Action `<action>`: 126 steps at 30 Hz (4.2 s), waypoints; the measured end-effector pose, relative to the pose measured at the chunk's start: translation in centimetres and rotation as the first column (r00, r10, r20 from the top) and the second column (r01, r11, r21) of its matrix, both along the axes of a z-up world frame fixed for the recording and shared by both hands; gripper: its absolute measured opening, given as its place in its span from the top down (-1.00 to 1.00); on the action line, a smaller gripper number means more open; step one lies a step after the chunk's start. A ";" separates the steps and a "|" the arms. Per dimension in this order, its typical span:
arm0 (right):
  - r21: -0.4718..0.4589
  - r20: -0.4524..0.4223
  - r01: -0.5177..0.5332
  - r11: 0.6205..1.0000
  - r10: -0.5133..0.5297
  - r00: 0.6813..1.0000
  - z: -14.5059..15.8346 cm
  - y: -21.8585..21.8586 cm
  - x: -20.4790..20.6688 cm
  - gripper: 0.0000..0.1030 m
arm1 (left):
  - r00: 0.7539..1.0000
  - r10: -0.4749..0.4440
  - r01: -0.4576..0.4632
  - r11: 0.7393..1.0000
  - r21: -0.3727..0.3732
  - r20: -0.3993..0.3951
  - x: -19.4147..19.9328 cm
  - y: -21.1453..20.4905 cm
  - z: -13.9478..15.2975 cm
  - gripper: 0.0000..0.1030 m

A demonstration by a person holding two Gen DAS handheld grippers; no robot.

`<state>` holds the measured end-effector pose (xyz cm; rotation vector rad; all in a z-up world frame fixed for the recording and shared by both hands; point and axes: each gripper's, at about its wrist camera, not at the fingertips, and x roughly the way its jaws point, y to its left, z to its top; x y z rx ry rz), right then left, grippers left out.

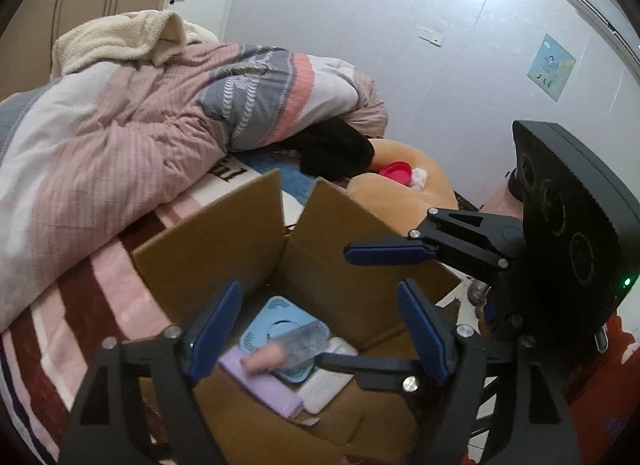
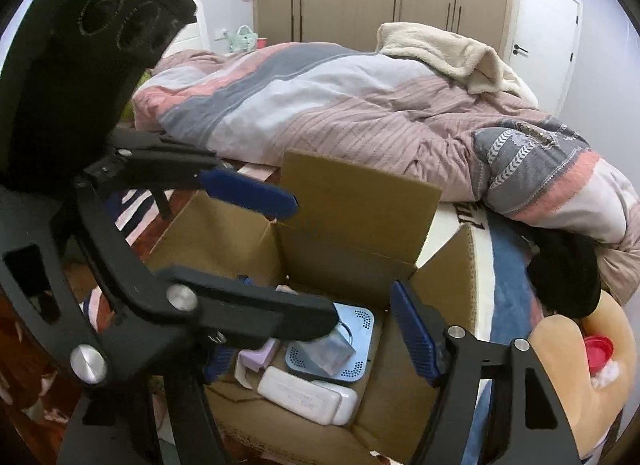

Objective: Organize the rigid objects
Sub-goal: 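Carry the perfume bottle into the cardboard box and release it, then lower the right gripper onto the gold box and close it, then carry the gold box into the cardboard box and open the right gripper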

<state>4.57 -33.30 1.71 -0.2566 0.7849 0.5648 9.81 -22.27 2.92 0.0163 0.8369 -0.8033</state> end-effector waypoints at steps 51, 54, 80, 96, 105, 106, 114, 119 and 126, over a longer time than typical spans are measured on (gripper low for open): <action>-0.172 -0.169 0.075 0.982 -0.104 0.980 -14.9 20.1 1.8 0.46 | 0.860 0.509 -0.508 0.861 -0.039 0.036 -8.2 28.7 -9.2 -0.67; -0.177 -0.152 0.061 0.982 -0.088 0.985 -15.2 20.6 2.1 0.71 | 0.864 0.504 -0.502 0.864 -0.044 0.026 -8.1 28.6 -9.2 -0.67; 0.136 0.074 -0.166 0.977 0.157 0.985 1.1 16.9 -6.6 0.74 | 0.964 0.257 -0.242 0.955 -0.174 0.073 -6.9 18.6 0.0 0.05; 0.176 0.004 0.004 0.984 -0.005 1.000 1.5 3.4 -2.5 0.74 | 0.996 0.072 -0.069 0.995 -0.067 0.050 -1.3 4.2 0.1 0.06; 0.119 -0.083 0.020 0.993 -0.010 0.996 -0.9 1.8 0.1 0.73 | 0.996 0.085 -0.085 0.996 0.023 0.010 0.5 2.0 -2.0 -0.19; 0.108 -0.085 0.019 0.994 -0.010 0.996 -1.1 1.8 0.0 0.73 | 0.996 0.089 -0.089 0.996 0.022 0.012 0.6 2.1 -2.0 -0.25; 0.074 -0.112 0.029 0.997 -0.020 0.994 -1.6 2.0 -0.4 0.72 | 0.991 0.131 -0.131 0.991 -0.005 0.028 0.1 4.4 -1.2 -0.40; 0.064 -0.096 0.035 0.997 -0.029 0.995 -0.9 2.7 -0.7 0.45 | 0.984 0.171 -0.170 0.985 -0.025 0.054 -1.0 7.0 0.0 -0.45; 0.047 -0.061 -0.018 0.999 0.021 0.998 0.8 6.6 -1.8 0.28 | 0.964 0.245 -0.242 0.969 -0.040 0.100 -3.7 12.4 1.4 -0.57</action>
